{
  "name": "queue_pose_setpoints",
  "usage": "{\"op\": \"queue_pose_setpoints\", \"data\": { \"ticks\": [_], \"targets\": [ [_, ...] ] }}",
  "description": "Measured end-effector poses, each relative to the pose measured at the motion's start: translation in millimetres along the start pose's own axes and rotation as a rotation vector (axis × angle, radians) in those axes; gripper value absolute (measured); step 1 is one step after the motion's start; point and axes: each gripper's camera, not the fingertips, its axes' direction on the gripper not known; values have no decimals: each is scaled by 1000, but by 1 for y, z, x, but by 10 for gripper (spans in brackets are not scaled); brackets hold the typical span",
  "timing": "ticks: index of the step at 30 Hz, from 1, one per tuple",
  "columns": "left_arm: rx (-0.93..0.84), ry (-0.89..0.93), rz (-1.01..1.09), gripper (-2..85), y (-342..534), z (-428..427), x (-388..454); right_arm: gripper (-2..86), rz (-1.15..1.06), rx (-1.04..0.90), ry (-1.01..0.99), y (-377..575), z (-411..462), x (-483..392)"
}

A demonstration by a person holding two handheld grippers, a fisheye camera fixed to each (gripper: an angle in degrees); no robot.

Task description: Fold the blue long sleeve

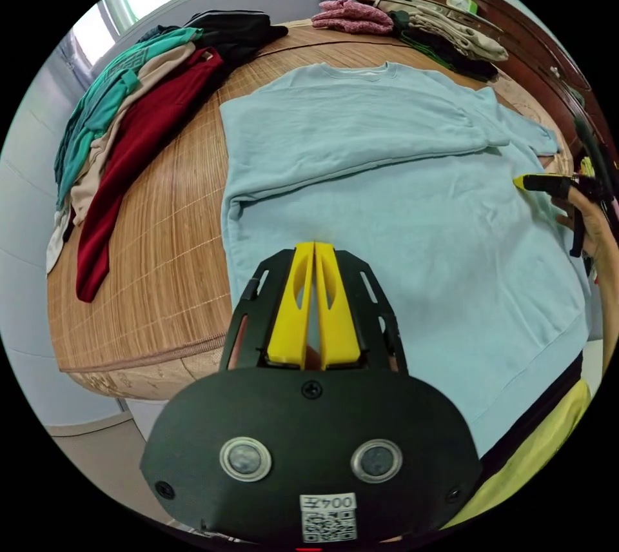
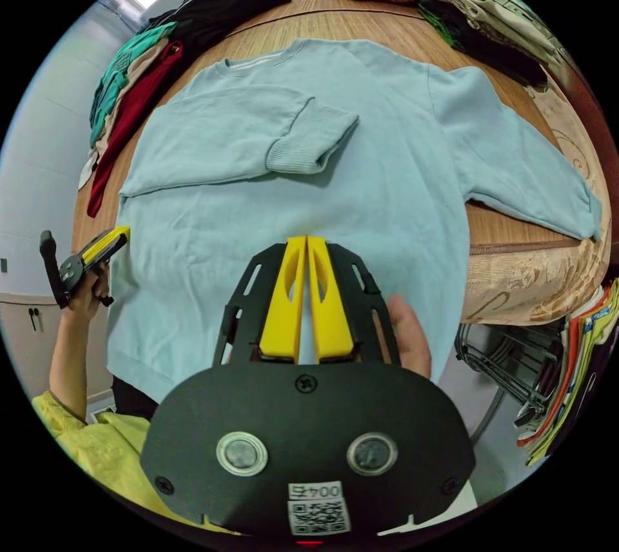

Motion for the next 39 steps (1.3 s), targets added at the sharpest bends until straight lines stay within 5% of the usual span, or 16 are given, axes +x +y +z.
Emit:
{"op": "queue_pose_setpoints", "data": {
  "ticks": [11,17,22,28,39],
  "targets": [
    [-54,9,-8,2,-23,-2,8,103,18,159,-317,31,-88,77],
    [-46,-14,-4,2,-29,-5,18,125,139,615,-364,80,-191,198],
    [-47,-16,-13,3,-34,-7,23,124,496,895,-349,110,-252,369],
    [-60,-9,-40,4,-43,-10,28,118,762,953,-297,107,-287,512],
    [-130,-11,-35,17,-65,-13,40,133,965,867,-111,69,-306,615]
  ]
}}
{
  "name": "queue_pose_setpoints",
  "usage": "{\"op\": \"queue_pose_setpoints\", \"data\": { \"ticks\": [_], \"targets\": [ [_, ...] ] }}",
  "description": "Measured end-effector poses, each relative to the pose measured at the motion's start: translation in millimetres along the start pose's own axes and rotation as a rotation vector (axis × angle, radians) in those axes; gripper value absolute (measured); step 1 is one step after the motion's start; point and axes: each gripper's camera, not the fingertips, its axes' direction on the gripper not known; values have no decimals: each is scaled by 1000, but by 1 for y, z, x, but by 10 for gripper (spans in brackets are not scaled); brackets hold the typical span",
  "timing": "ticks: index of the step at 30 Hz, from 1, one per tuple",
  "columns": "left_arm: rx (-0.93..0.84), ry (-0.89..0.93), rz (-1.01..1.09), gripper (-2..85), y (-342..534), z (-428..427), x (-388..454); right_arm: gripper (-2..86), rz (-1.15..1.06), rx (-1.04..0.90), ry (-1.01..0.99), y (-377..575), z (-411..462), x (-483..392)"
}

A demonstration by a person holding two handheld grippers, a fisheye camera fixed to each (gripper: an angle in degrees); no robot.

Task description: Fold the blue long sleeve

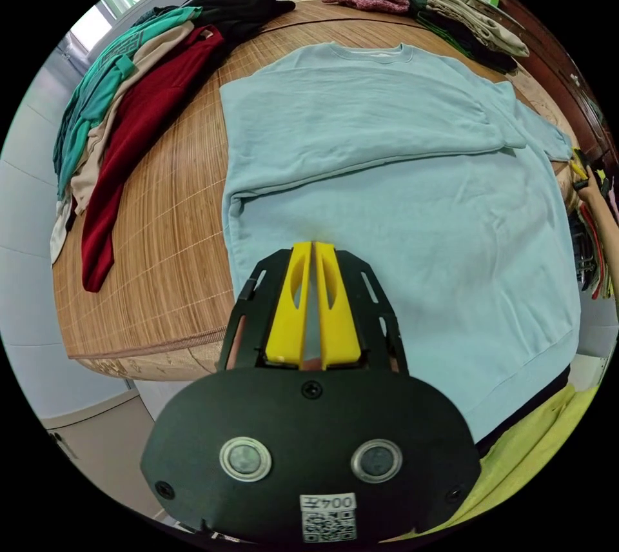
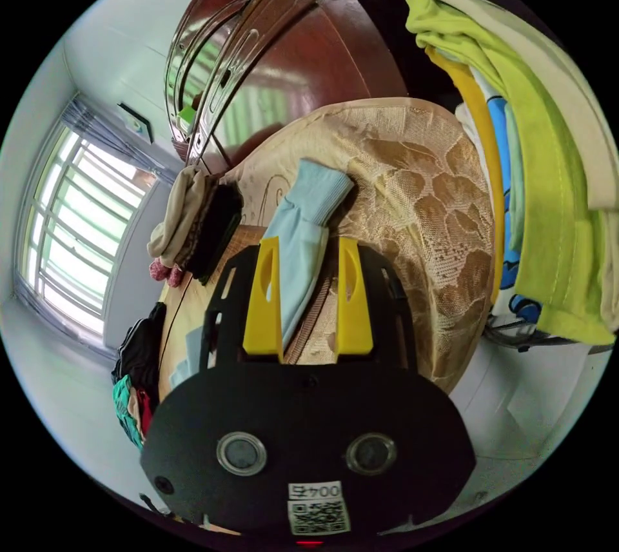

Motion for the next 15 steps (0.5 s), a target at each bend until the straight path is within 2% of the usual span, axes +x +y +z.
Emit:
{"op": "queue_pose_setpoints", "data": {
  "ticks": [8,11,15],
  "targets": [
    [-11,-12,2,64,-5,-3,6,106,52,-54,-5,-20,20,14],
    [-6,-54,-22,91,-4,-5,4,111,15,-12,-8,-11,17,7],
    [5,0,-55,97,0,-5,0,103,-31,-46,22,-2,32,-3]
  ]
}}
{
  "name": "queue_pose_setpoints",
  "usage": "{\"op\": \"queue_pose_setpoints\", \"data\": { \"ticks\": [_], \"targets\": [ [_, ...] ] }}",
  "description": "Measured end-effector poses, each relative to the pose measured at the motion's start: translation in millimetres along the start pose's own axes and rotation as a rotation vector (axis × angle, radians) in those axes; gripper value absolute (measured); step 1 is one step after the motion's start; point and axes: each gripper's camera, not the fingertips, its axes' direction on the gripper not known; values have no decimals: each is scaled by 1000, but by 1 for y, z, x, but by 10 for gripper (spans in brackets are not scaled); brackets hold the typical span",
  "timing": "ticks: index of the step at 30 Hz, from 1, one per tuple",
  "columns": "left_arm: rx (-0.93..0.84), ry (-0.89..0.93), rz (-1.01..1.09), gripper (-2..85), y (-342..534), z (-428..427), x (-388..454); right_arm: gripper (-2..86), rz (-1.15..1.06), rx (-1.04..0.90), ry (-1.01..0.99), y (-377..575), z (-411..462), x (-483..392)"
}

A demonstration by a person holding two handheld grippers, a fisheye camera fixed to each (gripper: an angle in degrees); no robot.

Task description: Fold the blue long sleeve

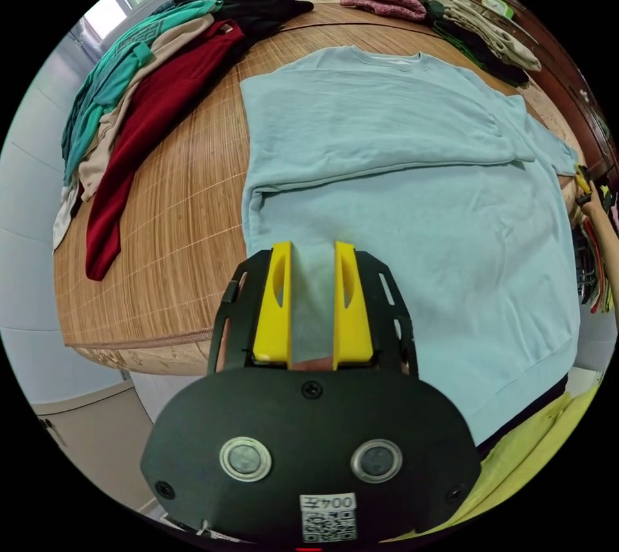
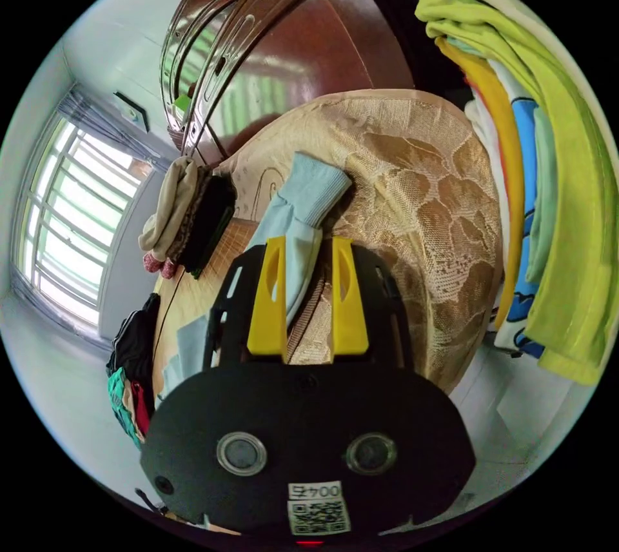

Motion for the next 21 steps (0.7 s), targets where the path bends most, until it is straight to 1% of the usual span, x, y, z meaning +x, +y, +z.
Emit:
{"op": "queue_pose_setpoints", "data": {
  "ticks": [2,4,6,11,14,17,21],
  "targets": [
    [-3,-10,4,97,-1,0,5,85,-39,-17,21,5,7,-8],
    [-6,-30,19,96,-1,-1,11,47,-99,-82,65,13,21,-21],
    [-9,-50,36,97,-2,-1,19,22,-123,-87,102,22,25,-30],
    [-9,-55,23,101,-1,0,24,-2,-157,-50,51,46,10,-68],
    [-8,-59,16,105,1,0,26,-5,-236,-14,2,65,-9,-112],
    [-4,-58,15,110,2,1,28,-6,-373,22,-23,95,-31,-173],
    [2,-55,13,116,5,4,30,-5,-601,55,-44,165,-57,-271]
  ]
}}
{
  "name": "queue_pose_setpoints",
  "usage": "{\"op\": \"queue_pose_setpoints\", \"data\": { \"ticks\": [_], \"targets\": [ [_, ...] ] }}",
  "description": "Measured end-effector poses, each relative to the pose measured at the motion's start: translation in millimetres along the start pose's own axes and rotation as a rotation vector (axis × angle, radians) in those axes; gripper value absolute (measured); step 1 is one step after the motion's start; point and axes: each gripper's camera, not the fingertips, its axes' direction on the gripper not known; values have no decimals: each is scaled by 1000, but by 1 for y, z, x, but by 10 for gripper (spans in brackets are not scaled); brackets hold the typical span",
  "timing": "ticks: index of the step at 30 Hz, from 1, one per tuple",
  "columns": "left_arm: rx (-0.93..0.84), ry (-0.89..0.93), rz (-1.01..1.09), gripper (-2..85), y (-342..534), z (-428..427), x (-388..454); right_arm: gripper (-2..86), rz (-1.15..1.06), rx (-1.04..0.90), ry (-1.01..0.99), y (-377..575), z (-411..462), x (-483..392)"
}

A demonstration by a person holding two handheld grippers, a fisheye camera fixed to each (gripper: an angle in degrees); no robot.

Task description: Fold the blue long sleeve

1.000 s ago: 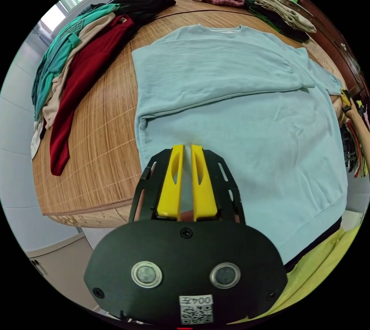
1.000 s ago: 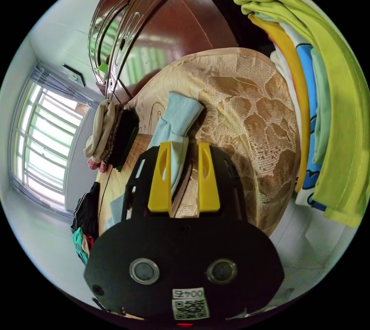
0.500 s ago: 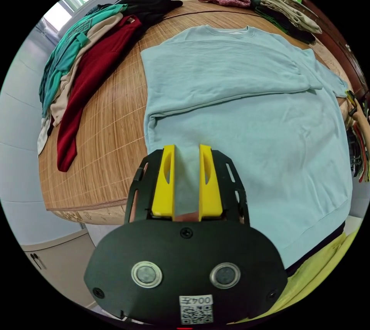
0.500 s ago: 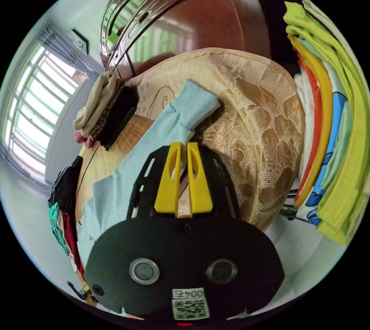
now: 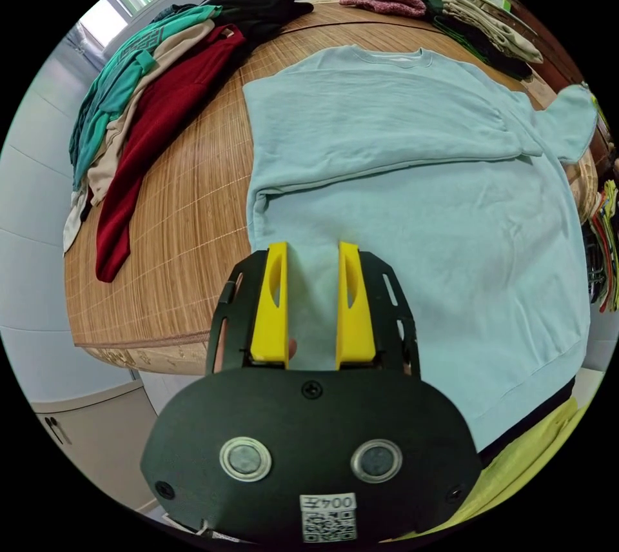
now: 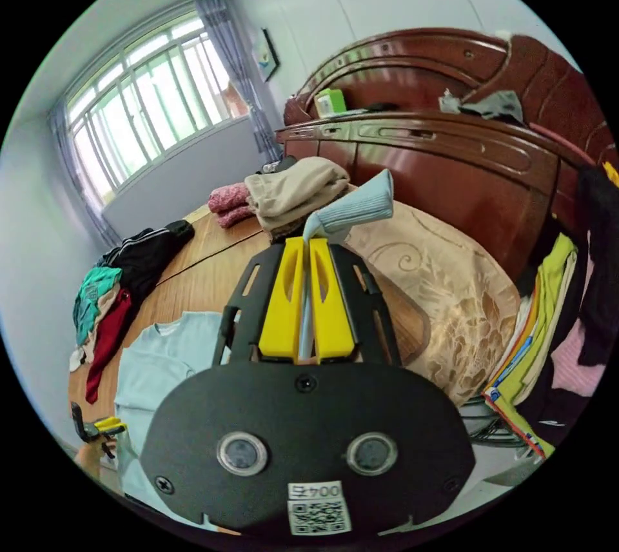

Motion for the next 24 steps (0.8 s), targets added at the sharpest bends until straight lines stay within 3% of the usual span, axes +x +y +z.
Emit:
{"op": "queue_pose_setpoints", "data": {
  "ticks": [8,16,20,24],
  "targets": [
    [22,27,-19,120,8,7,-3,-4,-403,-9,-50,95,-6,-263],
    [72,56,-47,121,22,17,-9,6,-790,-189,-69,330,73,-503],
    [87,64,-44,121,26,24,-13,17,-966,-365,117,436,133,-556],
    [91,75,-44,120,28,31,-19,28,-1010,-341,170,475,136,-562]
  ]
}}
